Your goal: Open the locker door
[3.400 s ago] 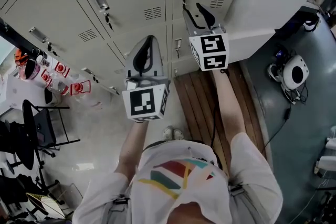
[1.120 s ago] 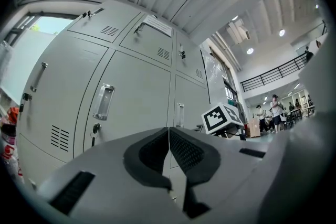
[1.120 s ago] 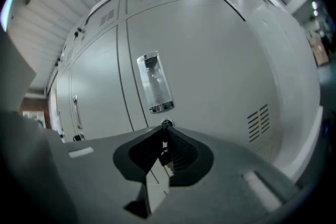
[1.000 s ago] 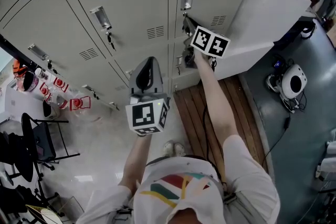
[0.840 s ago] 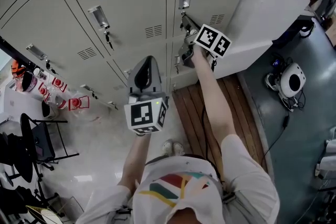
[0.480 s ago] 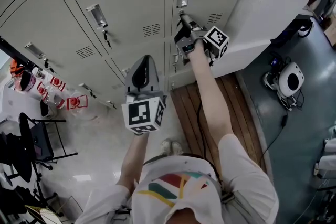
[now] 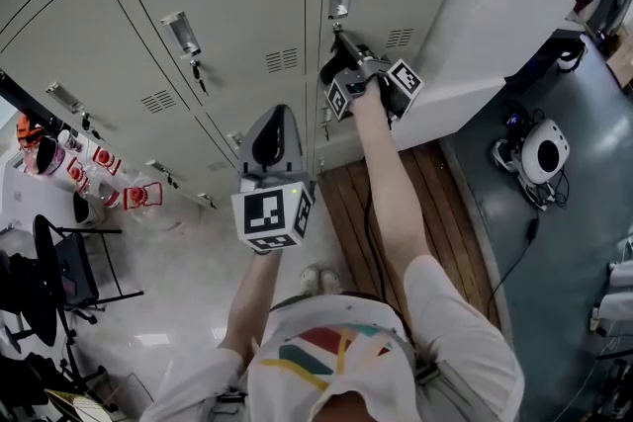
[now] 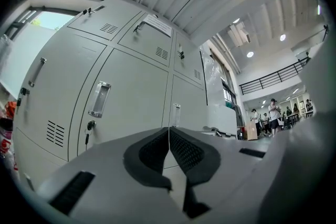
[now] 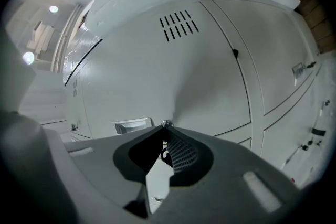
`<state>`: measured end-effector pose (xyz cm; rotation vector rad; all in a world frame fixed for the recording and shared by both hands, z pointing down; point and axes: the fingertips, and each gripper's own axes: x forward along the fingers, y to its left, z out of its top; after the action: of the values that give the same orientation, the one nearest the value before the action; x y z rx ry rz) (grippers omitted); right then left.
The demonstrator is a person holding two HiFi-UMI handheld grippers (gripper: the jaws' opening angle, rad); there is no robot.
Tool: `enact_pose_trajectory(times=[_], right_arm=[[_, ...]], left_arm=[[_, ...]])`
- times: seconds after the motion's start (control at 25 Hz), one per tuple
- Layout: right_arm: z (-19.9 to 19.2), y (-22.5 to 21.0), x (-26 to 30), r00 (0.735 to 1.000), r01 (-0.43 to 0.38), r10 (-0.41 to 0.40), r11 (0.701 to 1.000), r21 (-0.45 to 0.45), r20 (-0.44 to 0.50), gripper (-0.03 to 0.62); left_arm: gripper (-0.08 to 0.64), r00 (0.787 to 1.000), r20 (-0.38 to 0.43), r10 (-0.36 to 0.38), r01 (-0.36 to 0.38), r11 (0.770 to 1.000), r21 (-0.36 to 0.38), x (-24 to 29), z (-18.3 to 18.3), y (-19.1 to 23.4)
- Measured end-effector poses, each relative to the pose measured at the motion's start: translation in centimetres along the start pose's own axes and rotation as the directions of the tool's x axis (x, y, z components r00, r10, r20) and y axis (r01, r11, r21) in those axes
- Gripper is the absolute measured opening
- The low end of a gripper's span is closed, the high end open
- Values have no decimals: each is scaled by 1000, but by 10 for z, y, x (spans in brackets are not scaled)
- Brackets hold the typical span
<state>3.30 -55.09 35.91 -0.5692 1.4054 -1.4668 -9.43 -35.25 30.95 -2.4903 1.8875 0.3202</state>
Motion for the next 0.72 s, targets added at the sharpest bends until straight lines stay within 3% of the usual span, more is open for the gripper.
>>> enact_pose_trajectory(times=[0.24, 0.72], right_arm=[[1, 1, -1, 1000, -20, 20, 1000, 13, 0, 28], [0, 11, -34, 999, -15, 15, 1000, 1, -33, 28]], left_arm=[[15, 1000, 12, 9, -10, 997, 81, -1, 3, -1], [15, 1000, 7, -18, 18, 997, 75, -4, 3, -16]])
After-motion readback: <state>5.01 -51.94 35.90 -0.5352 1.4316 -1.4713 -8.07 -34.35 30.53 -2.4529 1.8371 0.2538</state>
